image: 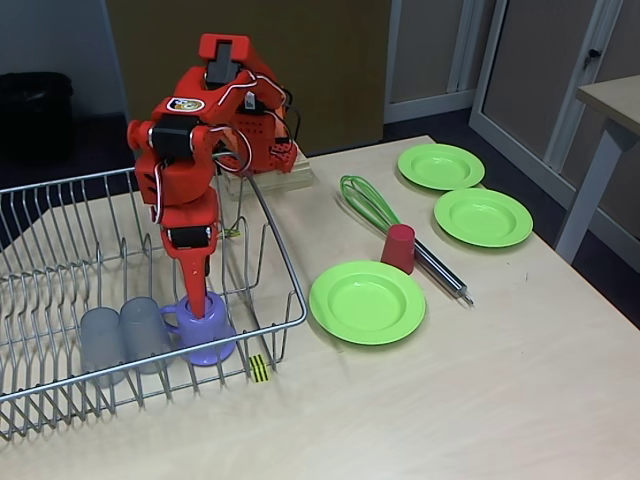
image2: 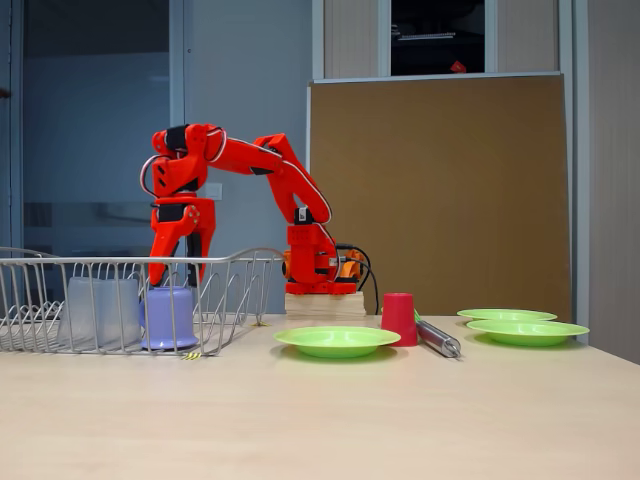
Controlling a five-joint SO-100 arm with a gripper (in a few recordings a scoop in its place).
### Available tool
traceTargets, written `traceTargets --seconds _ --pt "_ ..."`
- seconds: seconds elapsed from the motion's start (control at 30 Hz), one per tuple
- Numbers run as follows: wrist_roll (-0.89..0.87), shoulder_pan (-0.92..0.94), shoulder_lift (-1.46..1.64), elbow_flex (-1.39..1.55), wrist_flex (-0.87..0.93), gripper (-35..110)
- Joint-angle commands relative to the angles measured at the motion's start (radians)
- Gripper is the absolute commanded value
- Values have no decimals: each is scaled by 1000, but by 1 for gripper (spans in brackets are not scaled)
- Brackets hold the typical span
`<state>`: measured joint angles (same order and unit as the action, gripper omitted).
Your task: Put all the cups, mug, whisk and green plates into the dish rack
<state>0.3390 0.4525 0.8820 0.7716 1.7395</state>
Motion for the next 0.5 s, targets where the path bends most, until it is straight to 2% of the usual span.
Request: traceTargets --seconds 0.0,0.23,0.47 --pt "28 -6 138 -5 14 41" --pt "5 -87 388 163 20 37" --pt "-126 -262 606 374 18 36"
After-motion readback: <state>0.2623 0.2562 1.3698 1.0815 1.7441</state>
